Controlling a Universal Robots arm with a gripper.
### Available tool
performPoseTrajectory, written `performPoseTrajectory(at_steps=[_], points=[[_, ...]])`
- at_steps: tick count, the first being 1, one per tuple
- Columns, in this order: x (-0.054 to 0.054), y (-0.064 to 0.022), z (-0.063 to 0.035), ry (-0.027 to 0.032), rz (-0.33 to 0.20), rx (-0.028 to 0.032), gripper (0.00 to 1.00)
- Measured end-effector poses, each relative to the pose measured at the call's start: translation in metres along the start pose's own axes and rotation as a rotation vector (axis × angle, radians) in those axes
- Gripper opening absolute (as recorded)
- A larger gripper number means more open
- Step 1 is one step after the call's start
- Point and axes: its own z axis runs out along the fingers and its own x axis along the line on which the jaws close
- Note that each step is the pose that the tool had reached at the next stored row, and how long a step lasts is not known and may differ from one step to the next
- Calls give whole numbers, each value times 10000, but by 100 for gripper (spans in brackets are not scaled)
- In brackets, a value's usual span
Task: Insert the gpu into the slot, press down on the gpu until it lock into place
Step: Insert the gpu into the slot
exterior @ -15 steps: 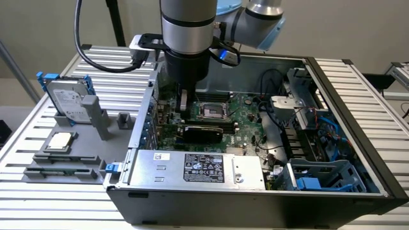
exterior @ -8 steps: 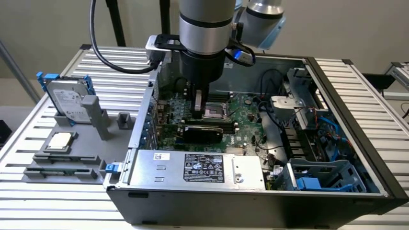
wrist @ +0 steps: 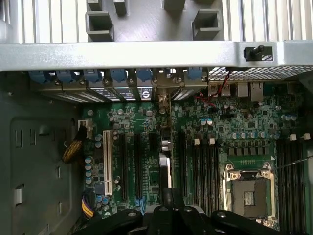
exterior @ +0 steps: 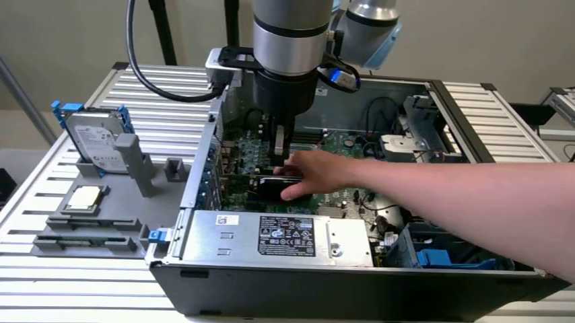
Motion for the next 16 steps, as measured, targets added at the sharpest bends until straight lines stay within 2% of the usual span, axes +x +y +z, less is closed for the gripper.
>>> performPoseTrajectory(at_steps=[16], points=[[-1, 0, -23, 1, -1, 0, 11]])
